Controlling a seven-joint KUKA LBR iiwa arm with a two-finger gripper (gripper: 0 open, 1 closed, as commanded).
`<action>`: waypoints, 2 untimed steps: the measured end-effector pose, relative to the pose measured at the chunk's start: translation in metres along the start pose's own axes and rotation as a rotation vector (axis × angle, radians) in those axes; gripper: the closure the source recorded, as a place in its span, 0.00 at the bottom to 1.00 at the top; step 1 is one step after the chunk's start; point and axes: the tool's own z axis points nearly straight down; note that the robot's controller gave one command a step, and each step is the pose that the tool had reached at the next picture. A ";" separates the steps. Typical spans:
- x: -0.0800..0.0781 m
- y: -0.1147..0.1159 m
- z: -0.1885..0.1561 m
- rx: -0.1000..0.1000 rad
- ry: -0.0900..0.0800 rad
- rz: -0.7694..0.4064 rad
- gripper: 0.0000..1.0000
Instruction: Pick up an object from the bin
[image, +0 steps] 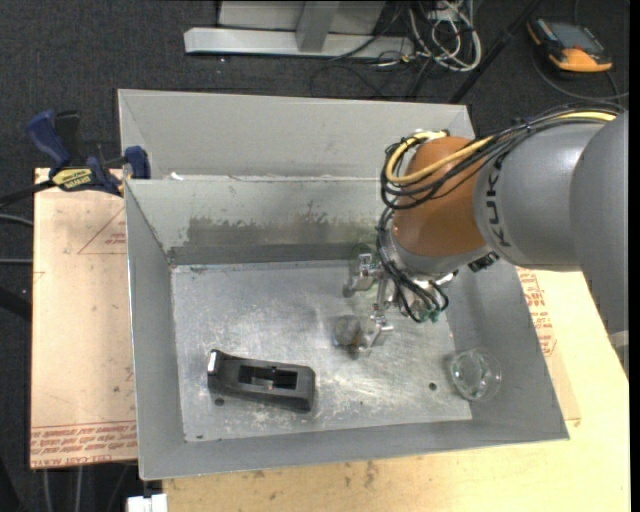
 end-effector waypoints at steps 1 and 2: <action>0.026 0.001 0.011 -0.001 -0.026 0.340 1.00; 0.026 0.001 0.011 -0.001 -0.026 0.340 1.00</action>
Offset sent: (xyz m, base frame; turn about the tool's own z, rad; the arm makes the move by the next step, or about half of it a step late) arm 0.0000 0.0000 0.0000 0.0000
